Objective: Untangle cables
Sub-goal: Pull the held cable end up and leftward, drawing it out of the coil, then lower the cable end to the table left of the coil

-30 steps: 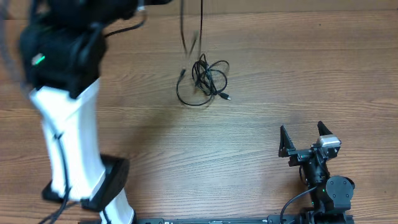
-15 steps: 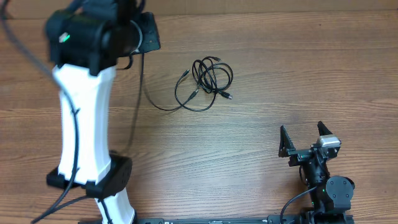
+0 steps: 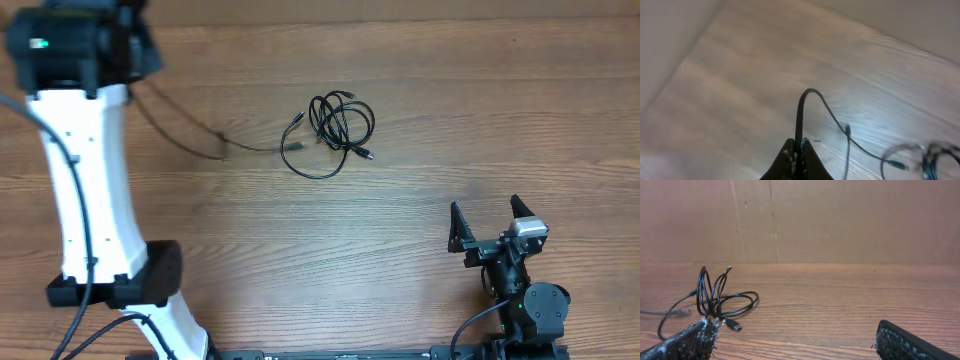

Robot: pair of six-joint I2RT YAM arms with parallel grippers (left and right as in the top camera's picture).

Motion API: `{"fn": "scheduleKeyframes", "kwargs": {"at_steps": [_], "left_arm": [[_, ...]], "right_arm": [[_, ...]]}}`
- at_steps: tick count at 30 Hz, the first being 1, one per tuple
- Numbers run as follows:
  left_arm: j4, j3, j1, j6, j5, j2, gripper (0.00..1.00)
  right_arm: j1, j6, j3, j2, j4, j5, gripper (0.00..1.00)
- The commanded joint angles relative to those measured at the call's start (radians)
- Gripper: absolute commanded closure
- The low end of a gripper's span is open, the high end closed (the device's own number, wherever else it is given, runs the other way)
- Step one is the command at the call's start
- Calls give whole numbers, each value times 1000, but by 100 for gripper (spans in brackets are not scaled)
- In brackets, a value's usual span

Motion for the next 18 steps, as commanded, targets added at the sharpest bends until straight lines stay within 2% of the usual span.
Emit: {"fn": "scheduleKeyframes", "kwargs": {"at_steps": [1, 4, 12, 15, 18], "left_arm": [[-5, -8, 118, -55, 196, -15, 96], [-5, -44, 160, -55, 368, -6, 96], [-5, -191, 137, -40, 430, 6, 96], [-3, -262, 121, -33, 356, 6, 96], [27, -341, 123, -98, 215, 6, 96]], "right_arm": [[-2, -5, -10, 0, 5, 5, 0], [-2, -5, -10, 0, 5, 5, 0], [-2, -5, -10, 0, 5, 5, 0], [-2, -5, -10, 0, 5, 5, 0], [-2, -5, -10, 0, 5, 5, 0]]}}
